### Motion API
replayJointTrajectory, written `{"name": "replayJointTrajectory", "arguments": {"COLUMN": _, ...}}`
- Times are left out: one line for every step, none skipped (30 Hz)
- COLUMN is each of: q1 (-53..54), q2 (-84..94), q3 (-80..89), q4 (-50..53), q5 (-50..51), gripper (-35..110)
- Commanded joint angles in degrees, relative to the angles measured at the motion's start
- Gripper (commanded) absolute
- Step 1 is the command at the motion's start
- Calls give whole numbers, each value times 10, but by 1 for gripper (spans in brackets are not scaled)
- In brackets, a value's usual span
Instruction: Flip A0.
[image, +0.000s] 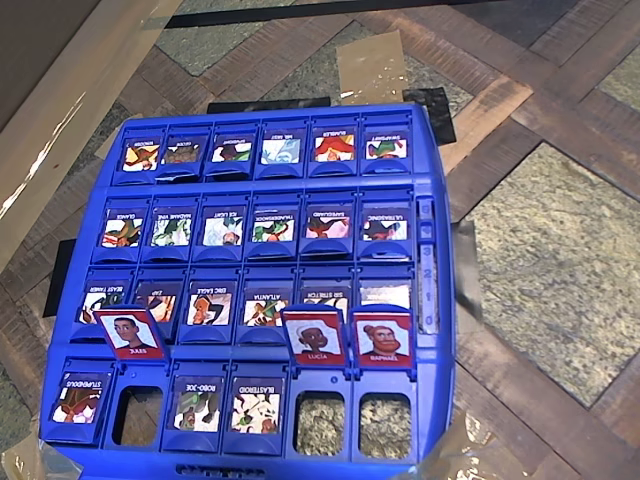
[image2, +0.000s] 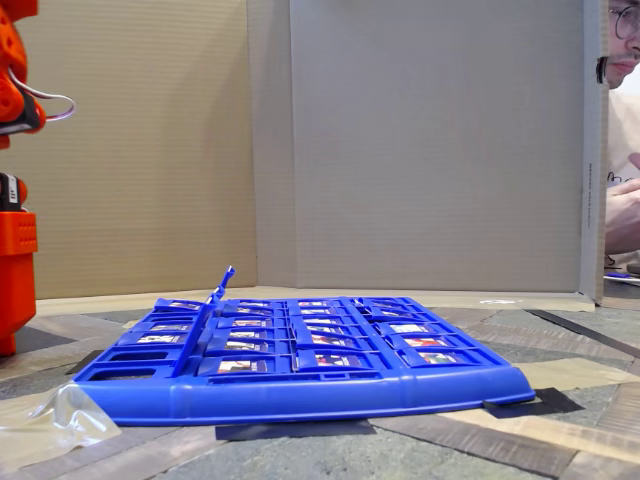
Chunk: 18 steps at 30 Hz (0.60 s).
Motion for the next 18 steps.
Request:
{"name": "replayJointTrajectory", "arguments": {"q1": -1, "q2": 3, "q3": 6, "q4": -51, "q5": 0, "gripper": 1}}
{"name": "replayJointTrajectory", "arguments": {"q1": -1, "q2": 4, "q3": 11, "q4": -68, "q5": -1, "gripper": 1}}
{"name": "replayJointTrajectory", "arguments": {"q1": -2, "q2": 7, "q3": 14, "q4": -82, "q5": -3, "gripper": 1}}
{"name": "replayJointTrajectory", "arguments": {"q1": -2, "q2": 9, "q3": 19, "q4": -97, "q5": -3, "gripper": 1}}
{"name": "replayJointTrajectory", "arguments": {"q1": -2, "q2": 10, "q3": 24, "q4": -110, "q5": 1, "gripper": 1}}
{"name": "replayJointTrajectory", "arguments": {"q1": -2, "q2": 13, "q3": 29, "q4": -118, "q5": 1, "gripper": 1}}
{"name": "replayJointTrajectory", "arguments": {"q1": -2, "q2": 20, "q3": 33, "q4": -118, "q5": 4, "gripper": 1}}
{"name": "replayJointTrajectory", "arguments": {"q1": -2, "q2": 25, "q3": 38, "q4": -118, "q5": 9, "gripper": 2}}
{"name": "replayJointTrajectory", "arguments": {"q1": -2, "q2": 26, "q3": 41, "q4": -118, "q5": 15, "gripper": 2}}
{"name": "replayJointTrajectory", "arguments": {"q1": -2, "q2": 27, "q3": 44, "q4": -118, "q5": 19, "gripper": 3}}
{"name": "replayJointTrajectory", "arguments": {"q1": -2, "q2": 27, "q3": 47, "q4": -118, "q5": 25, "gripper": 3}}
{"name": "replayJointTrajectory", "arguments": {"q1": -1, "q2": 28, "q3": 51, "q4": -118, "q5": 30, "gripper": 3}}
{"name": "replayJointTrajectory", "arguments": {"q1": -1, "q2": 28, "q3": 54, "q4": -118, "q5": 31, "gripper": 3}}
{"name": "replayJointTrajectory", "arguments": {"q1": -1, "q2": 28, "q3": 57, "q4": -118, "q5": 31, "gripper": 3}}
{"name": "replayJointTrajectory", "arguments": {"q1": -1, "q2": 28, "q3": 59, "q4": -118, "q5": 31, "gripper": 3}}
{"name": "replayJointTrajectory", "arguments": {"q1": 0, "q2": 28, "q3": 61, "q4": -118, "q5": 32, "gripper": 3}}
{"name": "replayJointTrajectory", "arguments": {"q1": 0, "q2": 28, "q3": 62, "q4": -118, "q5": 32, "gripper": 3}}
{"name": "replayJointTrajectory", "arguments": {"q1": 0, "q2": 28, "q3": 62, "q4": -118, "q5": 30, "gripper": 3}}
